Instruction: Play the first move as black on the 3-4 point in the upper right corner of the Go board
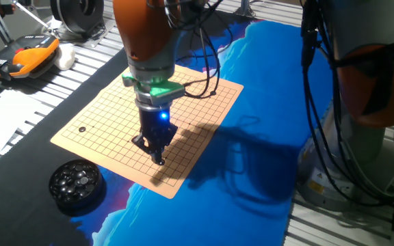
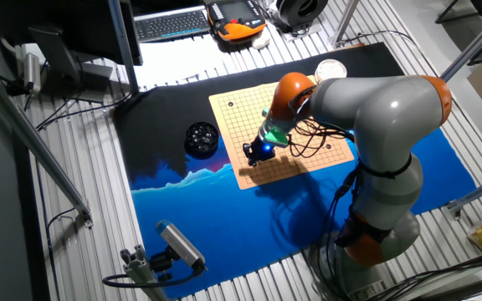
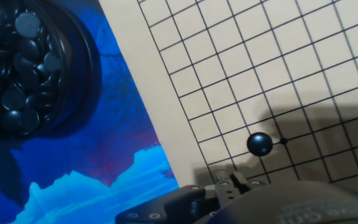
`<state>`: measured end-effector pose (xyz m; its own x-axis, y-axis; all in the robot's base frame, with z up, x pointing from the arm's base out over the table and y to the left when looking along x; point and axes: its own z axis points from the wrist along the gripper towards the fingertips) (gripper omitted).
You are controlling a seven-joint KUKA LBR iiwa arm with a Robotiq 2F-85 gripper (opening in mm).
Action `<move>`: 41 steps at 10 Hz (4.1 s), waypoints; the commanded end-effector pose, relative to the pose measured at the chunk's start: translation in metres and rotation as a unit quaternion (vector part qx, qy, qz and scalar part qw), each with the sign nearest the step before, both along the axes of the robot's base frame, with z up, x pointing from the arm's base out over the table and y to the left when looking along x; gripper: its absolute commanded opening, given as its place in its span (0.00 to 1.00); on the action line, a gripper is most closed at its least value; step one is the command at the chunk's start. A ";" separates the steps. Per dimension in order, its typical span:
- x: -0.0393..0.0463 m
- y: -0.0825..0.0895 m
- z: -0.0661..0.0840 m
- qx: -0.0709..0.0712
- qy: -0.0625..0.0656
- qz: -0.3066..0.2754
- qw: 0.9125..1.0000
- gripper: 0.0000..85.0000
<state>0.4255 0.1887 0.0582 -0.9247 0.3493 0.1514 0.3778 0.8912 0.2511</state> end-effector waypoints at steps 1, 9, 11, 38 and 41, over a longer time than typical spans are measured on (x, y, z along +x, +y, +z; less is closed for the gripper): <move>-0.0005 0.001 -0.003 -0.001 -0.003 0.001 1.000 0.00; -0.0023 0.002 -0.019 -0.016 -0.017 0.017 1.000 0.00; -0.0043 0.003 -0.021 -0.016 -0.018 0.016 1.000 0.00; -0.0094 0.004 -0.027 -0.039 -0.023 0.016 0.999 0.20; -0.0094 0.004 -0.027 -0.047 -0.024 0.018 0.998 0.20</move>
<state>0.4162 0.1924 0.0316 -0.9421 0.3268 0.0754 0.3353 0.9244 0.1819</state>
